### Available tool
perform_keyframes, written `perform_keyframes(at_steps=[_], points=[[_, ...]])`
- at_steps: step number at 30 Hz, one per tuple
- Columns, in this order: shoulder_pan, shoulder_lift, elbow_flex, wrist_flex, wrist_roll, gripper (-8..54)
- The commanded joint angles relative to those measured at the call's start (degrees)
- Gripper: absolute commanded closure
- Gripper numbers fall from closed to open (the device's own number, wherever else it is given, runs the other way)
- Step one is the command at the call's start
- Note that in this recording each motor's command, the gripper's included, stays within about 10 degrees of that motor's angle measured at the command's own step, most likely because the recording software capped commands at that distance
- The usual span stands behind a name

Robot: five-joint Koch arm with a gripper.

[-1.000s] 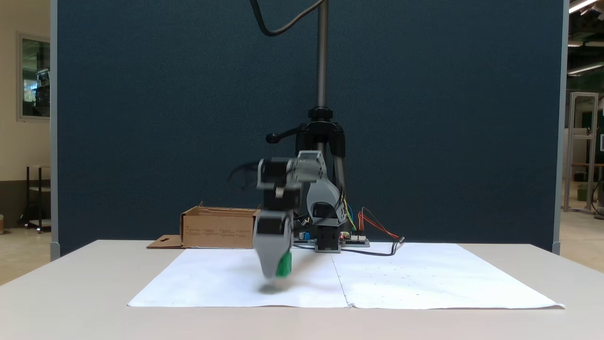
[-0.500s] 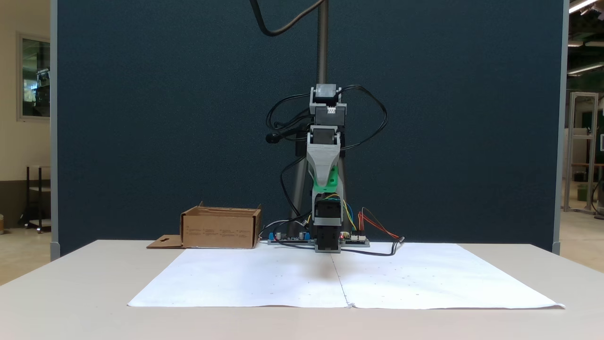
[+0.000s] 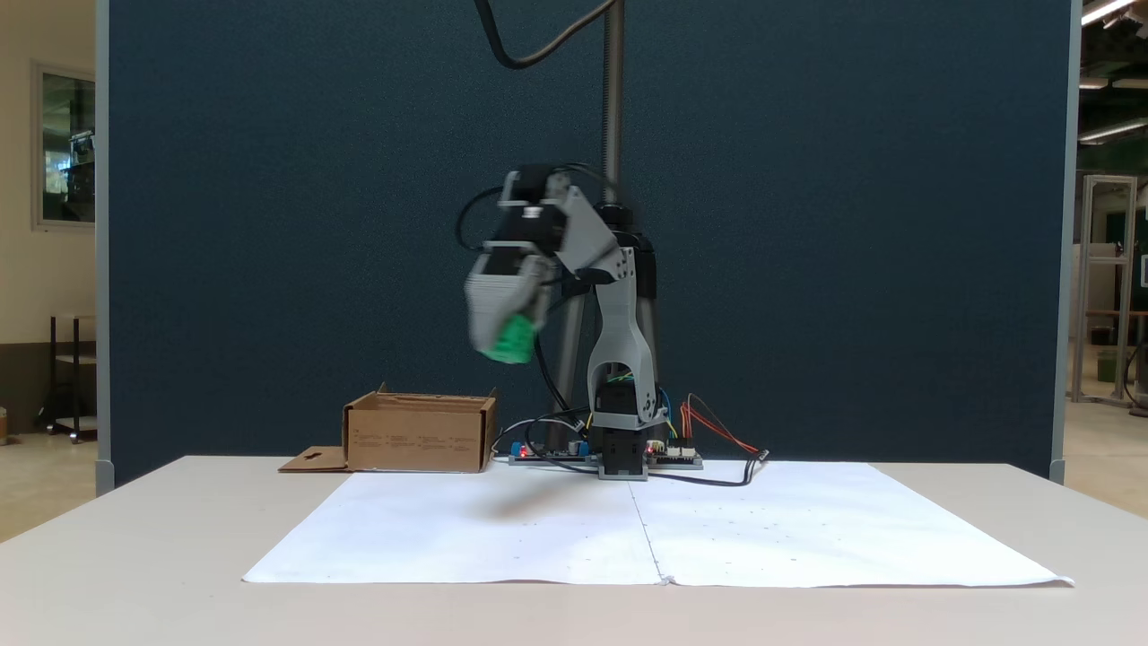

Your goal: Grasp a green dice and put it in the bin.

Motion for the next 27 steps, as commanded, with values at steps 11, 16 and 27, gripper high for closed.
perform_keyframes(at_steps=[11, 16, 27], points=[[41.22, 5.27, -0.97, -5.71, -12.13, 33.6], [49.75, 5.27, -1.67, -6.42, -13.71, 33.6], [65.74, 1.23, 0.0, -6.86, -18.81, 33.6]])
